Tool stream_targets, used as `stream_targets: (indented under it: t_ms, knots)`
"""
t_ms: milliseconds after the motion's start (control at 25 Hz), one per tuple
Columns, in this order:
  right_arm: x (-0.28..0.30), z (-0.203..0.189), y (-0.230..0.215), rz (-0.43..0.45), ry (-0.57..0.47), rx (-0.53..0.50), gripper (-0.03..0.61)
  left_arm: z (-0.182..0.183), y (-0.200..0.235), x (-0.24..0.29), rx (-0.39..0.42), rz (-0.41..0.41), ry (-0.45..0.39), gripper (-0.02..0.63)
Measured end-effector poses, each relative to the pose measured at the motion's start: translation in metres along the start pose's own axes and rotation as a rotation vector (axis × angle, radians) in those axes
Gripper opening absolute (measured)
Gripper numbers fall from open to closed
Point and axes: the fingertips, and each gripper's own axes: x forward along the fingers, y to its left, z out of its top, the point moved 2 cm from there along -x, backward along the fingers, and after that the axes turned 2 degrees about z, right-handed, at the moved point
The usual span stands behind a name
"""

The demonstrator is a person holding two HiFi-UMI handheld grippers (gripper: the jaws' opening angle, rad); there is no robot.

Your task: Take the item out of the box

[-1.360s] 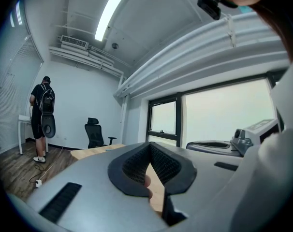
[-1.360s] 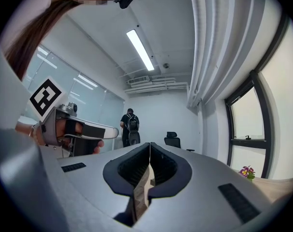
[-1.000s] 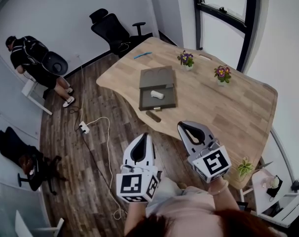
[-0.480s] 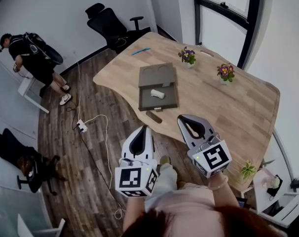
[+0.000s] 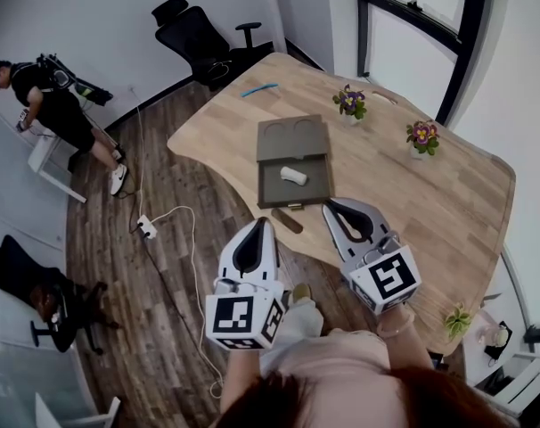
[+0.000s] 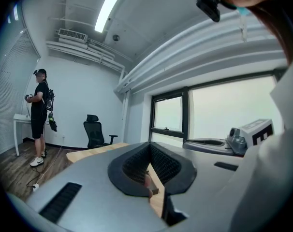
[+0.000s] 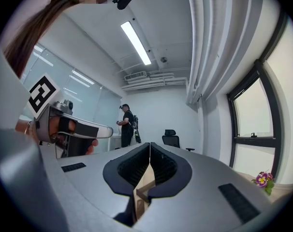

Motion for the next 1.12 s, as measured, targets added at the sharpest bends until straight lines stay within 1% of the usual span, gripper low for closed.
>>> stream_targets:
  t_ms: [400,640,840,1120]
  knots:
    - [0.054,-0.016,-0.017,-0.005,0.049,-0.003,0.000,-0.003,0.035,0.049,-0.010,-0.036,0.017,-0.002]
    - [0.086,-0.024,-0.024,0.007,0.072,-0.018,0.000,-0.011,0.054,0.077,-0.004,-0.071,0.046,-0.002]
    - [0.109,-0.032,-0.028,0.010,0.115,-0.017,0.002,-0.019,0.072,0.095,-0.013,-0.086,0.073,-0.001]
    - [0.138,-0.048,-0.034,0.016,0.160,-0.019,0.002,-0.025,0.091,0.118,-0.030,-0.108,0.084,-0.002]
